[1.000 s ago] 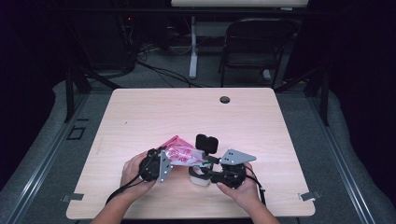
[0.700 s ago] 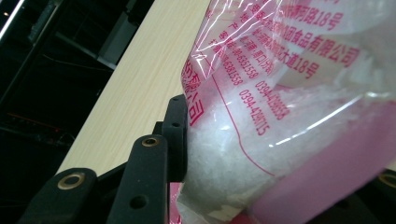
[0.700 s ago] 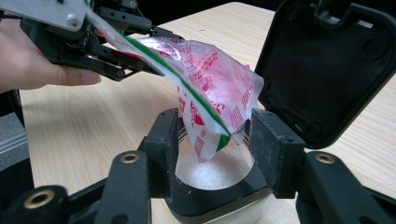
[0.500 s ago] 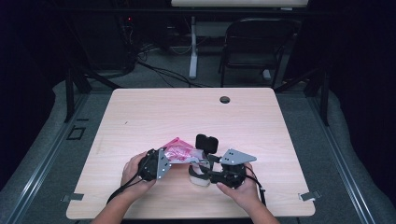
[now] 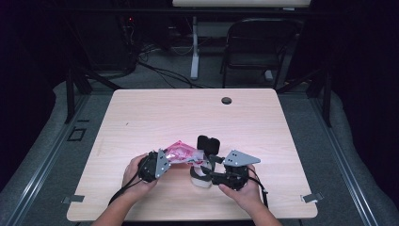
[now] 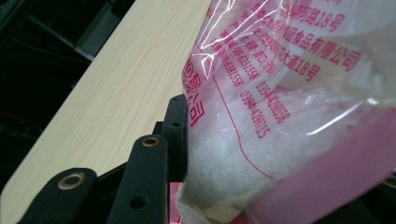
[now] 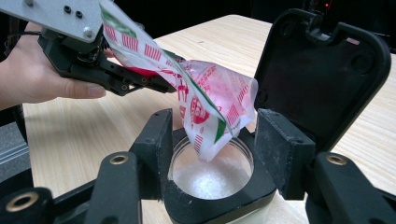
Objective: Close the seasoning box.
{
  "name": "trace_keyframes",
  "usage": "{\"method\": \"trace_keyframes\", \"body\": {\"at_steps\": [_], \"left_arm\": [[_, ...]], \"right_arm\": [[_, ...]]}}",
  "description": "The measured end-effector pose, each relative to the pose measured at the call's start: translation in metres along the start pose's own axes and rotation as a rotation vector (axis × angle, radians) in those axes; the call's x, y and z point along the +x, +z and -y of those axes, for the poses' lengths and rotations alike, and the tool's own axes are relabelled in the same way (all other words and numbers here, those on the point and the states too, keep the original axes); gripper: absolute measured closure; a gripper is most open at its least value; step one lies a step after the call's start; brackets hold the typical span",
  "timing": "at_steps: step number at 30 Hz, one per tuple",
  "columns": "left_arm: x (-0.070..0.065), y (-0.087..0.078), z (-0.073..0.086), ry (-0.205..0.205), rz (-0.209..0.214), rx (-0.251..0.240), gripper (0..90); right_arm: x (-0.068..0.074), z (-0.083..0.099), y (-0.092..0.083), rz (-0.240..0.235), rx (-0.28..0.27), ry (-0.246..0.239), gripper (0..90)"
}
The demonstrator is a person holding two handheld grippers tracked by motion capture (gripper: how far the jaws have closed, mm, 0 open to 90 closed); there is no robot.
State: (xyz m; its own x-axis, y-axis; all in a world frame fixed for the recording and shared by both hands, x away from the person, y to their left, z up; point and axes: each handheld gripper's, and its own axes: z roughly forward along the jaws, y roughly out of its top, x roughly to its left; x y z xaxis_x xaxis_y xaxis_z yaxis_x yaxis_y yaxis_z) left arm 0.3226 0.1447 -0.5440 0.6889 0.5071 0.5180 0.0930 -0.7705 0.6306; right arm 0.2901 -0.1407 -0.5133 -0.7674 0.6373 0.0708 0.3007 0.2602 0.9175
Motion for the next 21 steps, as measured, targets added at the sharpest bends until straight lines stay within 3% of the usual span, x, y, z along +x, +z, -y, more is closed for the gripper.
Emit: {"method": "trace_keyframes", "body": {"at_steps": [7, 21], "left_arm": [[0.002, 0.002, 0.002, -0.045, 0.034, -0.006, 68.2], [0.012, 0.008, 0.010, -0.183, 0.129, -0.022, 68.7]], "right_arm": [[-0.002, 0.002, 0.001, 0.005, -0.006, 0.015, 47.2], [-0.005, 0.002, -0.001, 0.021, -0.021, 0.036, 47.5]]}}
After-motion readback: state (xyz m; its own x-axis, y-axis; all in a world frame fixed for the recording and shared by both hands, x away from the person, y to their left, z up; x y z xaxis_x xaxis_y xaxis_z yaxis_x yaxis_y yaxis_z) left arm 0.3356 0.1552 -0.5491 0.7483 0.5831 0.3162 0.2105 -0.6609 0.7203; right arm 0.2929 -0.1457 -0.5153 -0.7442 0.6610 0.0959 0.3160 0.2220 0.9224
